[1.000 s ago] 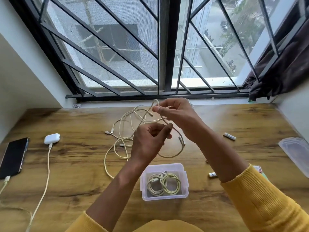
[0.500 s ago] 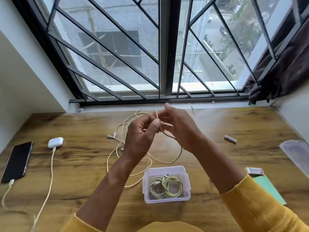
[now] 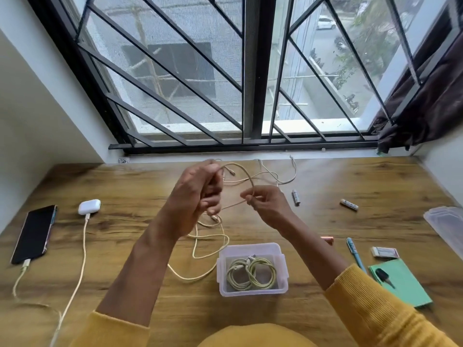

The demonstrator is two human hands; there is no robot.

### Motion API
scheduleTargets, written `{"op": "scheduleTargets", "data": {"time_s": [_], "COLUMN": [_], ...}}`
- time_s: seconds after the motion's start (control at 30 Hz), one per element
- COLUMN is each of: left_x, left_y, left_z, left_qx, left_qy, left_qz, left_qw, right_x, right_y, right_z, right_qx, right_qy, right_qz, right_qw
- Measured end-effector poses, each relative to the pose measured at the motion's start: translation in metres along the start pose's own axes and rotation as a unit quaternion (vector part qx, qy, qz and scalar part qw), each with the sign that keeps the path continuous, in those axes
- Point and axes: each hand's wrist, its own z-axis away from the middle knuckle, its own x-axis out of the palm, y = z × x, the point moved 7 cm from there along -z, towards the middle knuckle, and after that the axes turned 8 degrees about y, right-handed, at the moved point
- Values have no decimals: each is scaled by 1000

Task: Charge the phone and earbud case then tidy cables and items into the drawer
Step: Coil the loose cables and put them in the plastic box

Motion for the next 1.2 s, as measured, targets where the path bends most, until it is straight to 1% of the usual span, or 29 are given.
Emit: {"op": "scheduleTargets", "data": {"time_s": [0.07,0.13,0.23,0.33,0.43,0.5,0.57,0.6,0.67,0.73,0.83,0.97,1.0,1.1,1.13,1.2], "left_x": [-20,-34,-42,-42,-42,-37,-27,-20,-3,9,5,-5,-6,-11,-13,-17], "left_y": [-10,-22,-34,-33,-25,-10,6,13,24,28,27,18,17,25,29,39], "left_z": [-2,-2,-3,-3,-3,-1,2,3,5,3,-2,-8,-7,-2,-1,1], "left_qx": [-19,-39,-53,-50,-23,36,113,151,206,221,221,188,194,232,245,264], "left_qy": [112,183,224,256,286,289,270,249,184,144,167,172,179,233,249,278], "left_qz": [-2,-12,-56,-116,-187,-221,-220,-221,-227,-236,-290,-362,-374,-408,-407,-383], "left_qw": [994,982,971,958,939,931,930,931,934,935,916,897,889,852,844,841], "right_x": [-8,-17,-28,-38,-46,-48,-46,-44,-40,-36,-28,-23,-23,-16,-12,-5], "right_y": [1,-12,-42,-80,-116,-133,-142,-144,-144,-141,-130,-108,-102,-84,-76,-61], "right_z": [0,1,3,9,15,17,18,17,17,17,16,16,15,13,13,16], "right_qx": [5,-15,-48,-96,-167,-204,-220,-223,-229,-226,-215,-160,-151,-145,-145,-138], "right_qy": [28,63,88,102,95,88,71,63,54,48,17,-44,-61,-119,-136,-160], "right_qz": [-38,-73,-142,-193,-187,-170,-164,-153,-122,-110,-113,-97,-86,-32,-6,38], "right_qw": [999,995,985,971,963,960,959,961,964,967,970,981,983,982,980,977]}}
